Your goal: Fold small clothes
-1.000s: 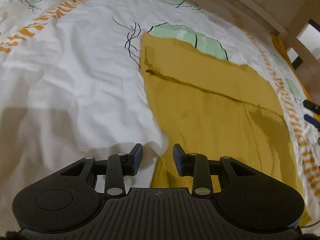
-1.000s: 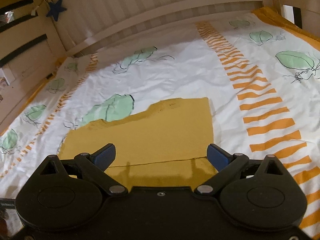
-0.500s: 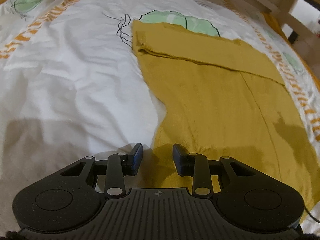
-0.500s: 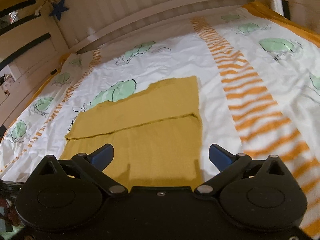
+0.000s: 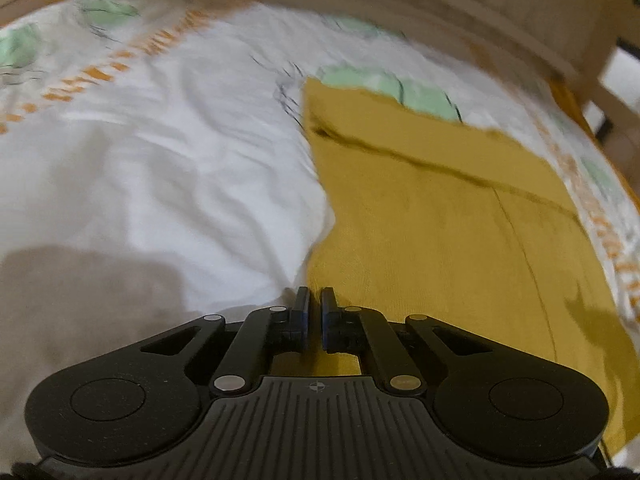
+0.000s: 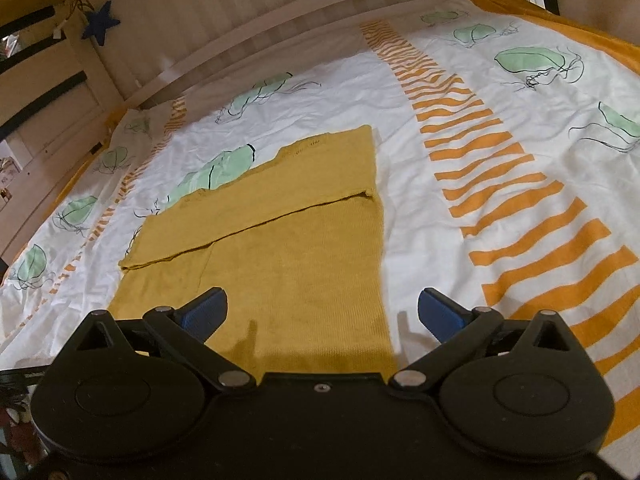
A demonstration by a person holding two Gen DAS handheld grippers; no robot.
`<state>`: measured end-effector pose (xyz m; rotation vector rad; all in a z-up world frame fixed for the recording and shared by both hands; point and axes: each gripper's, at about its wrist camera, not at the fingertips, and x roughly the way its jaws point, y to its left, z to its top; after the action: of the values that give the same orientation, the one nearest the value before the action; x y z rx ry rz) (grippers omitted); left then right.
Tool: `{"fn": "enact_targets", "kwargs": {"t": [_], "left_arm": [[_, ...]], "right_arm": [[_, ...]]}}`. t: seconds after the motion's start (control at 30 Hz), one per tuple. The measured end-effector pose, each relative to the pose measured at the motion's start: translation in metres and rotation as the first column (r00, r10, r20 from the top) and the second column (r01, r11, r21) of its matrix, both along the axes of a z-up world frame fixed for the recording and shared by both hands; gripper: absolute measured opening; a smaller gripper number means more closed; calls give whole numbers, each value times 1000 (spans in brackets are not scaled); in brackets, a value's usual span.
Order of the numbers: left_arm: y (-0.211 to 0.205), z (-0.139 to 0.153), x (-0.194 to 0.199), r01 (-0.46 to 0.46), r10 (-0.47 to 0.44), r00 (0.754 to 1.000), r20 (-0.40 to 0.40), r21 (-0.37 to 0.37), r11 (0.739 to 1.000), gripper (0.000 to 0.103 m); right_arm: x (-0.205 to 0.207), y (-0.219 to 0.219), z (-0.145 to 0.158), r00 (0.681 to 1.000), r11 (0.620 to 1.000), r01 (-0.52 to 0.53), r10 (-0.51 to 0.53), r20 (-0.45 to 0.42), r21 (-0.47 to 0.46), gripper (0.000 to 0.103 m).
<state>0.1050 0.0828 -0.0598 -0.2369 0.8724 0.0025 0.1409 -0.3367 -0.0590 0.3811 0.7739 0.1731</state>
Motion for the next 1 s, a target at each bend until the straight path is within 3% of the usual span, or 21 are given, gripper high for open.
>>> {"fn": "enact_targets", "kwargs": {"t": [0.27, 0.57, 0.7, 0.87, 1.0], "left_arm": [[13, -10, -13, -81, 81, 997, -8, -51, 995, 5], [15, -14, -21, -102, 101, 995, -16, -75, 992, 7], [20, -14, -22, -100, 92, 994, -62, -127, 987, 8], [18, -12, -29, -42, 27, 995, -98, -157, 987, 23], [16, -9, -31, -3, -18, 991, -133, -157, 988, 25]], "right_arm": [[-7, -6, -14, 1000, 1000, 11, -12, -26, -21, 102], [-8, -12, -22, 998, 1000, 25, -25, -55, -3, 103], [-10, -11, -20, 998, 1000, 10, -9, -67, 7, 103], [-17, -11, -20, 995, 998, 14, -8, -102, 57, 103], [-27, -10, -19, 991, 996, 16, -4, -136, 86, 103]]}}
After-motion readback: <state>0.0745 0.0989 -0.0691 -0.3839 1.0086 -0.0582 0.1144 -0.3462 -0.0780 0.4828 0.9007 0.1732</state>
